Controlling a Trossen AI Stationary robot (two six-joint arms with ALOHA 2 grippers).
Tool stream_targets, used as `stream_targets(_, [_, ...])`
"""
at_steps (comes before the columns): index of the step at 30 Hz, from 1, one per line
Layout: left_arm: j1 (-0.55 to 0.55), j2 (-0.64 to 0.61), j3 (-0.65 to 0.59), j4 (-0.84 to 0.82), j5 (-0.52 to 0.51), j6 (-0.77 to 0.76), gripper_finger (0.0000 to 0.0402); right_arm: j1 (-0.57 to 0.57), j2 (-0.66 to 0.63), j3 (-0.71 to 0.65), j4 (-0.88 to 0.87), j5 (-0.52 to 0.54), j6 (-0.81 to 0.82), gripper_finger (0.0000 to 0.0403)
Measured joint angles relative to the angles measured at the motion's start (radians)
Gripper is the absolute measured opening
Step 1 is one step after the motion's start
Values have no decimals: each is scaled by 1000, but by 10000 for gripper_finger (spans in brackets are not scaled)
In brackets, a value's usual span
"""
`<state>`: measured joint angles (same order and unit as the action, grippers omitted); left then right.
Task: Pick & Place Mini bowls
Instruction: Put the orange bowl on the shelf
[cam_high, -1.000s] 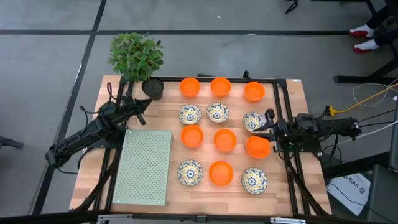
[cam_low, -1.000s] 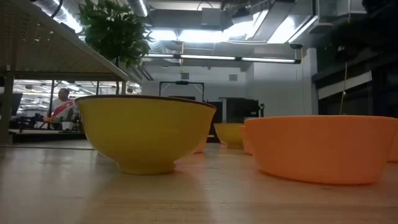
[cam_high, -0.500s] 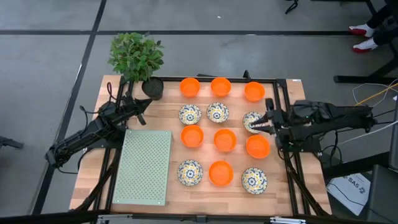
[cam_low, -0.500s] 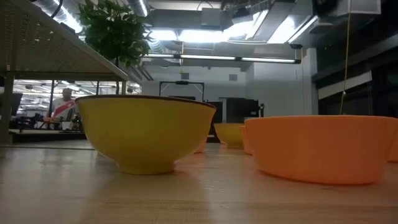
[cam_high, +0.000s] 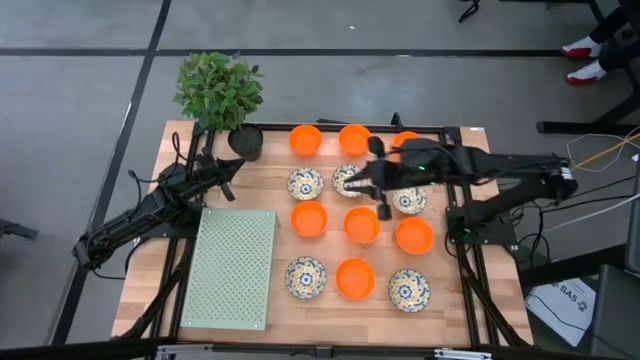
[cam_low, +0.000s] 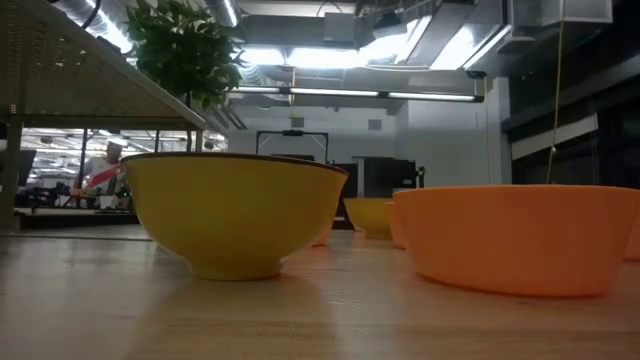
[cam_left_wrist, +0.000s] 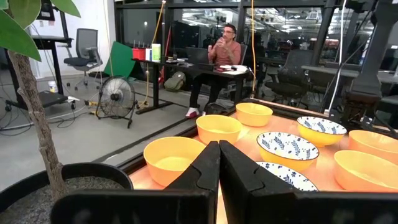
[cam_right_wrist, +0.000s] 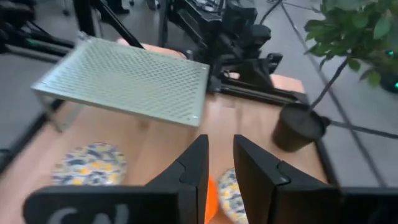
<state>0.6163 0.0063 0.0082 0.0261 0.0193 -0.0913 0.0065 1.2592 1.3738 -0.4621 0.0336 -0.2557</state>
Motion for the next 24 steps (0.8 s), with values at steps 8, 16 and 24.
stream_targets(8, [0, 0, 0, 0, 0, 0, 4, -136, 52, 28, -21, 27, 206, 76])
stream_targets(16, [0, 0, 0, 0, 0, 0, 4, -235, 87, 28, -47, 26, 602, 76])
stream_targets(24, [0, 0, 0, 0, 0, 0, 4, -329, 88, 28, -54, 15, 603, 76])
